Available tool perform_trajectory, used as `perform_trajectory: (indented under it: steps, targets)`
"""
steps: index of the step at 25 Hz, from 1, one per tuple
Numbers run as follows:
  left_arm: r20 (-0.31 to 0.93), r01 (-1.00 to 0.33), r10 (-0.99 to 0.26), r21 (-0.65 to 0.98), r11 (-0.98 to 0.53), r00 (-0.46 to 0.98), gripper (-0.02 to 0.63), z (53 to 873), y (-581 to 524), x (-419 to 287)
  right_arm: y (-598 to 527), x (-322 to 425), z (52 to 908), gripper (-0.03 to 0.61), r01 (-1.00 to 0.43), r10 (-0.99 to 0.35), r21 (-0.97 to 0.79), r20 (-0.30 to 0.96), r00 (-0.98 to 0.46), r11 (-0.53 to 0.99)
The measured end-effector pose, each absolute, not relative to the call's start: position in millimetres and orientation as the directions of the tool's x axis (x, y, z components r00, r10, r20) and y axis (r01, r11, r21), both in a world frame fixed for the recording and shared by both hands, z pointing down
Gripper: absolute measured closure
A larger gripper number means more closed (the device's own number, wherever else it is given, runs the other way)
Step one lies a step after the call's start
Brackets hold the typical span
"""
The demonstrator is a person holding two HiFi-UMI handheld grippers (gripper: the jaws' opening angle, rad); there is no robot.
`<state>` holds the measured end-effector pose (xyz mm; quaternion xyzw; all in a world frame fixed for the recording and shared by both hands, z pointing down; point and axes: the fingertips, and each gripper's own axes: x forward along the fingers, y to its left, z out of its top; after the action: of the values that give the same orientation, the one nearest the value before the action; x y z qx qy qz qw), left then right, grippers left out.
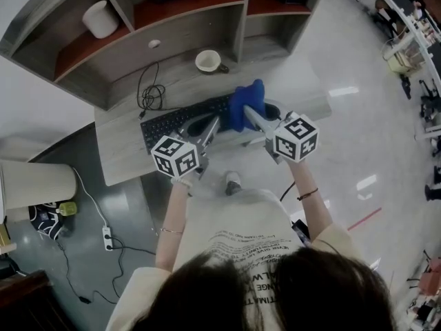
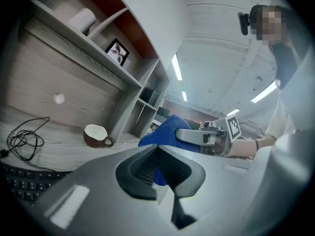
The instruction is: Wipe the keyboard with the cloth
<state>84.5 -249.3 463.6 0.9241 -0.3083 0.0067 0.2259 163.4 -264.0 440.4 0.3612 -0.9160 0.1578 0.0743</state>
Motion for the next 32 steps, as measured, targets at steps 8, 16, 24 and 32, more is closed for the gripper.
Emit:
perform_trajectory:
  steps: [8, 16, 24, 32]
  targets:
    - [0.171, -0.571, -0.560, 0.437, -0.695, 0.811, 0.617, 482.4, -267.2, 106.5, -285.8, 191.8, 462.7, 0.528, -0.689, -0.626, -0.232, 0.295, -0.722, 0.686]
    - [0.173, -0.556, -0.547, 0.475, -0.682, 0.819, 0.617, 495.1, -282.5, 130.1, -301.3, 208.9, 480.9, 0.528, -0.687, -0.608, -0.229, 0.334, -0.721, 0.689]
    - [0.198, -0.543, -0.522, 0.500, -0.675, 0.830, 0.617, 507.4, -287.5, 150.6, -310.6, 235.6, 493.2, 0.528, -0.713, -0.622, -0.208, 0.369, -0.691, 0.669]
    - [0.242, -0.559, -0.519, 0.534, -0.634, 0.820, 0.617, 535.9, -289.1, 151.3, -322.1, 231.3, 519.9, 0.528, -0.715, -0.598, -0.225, 0.416, -0.685, 0.662]
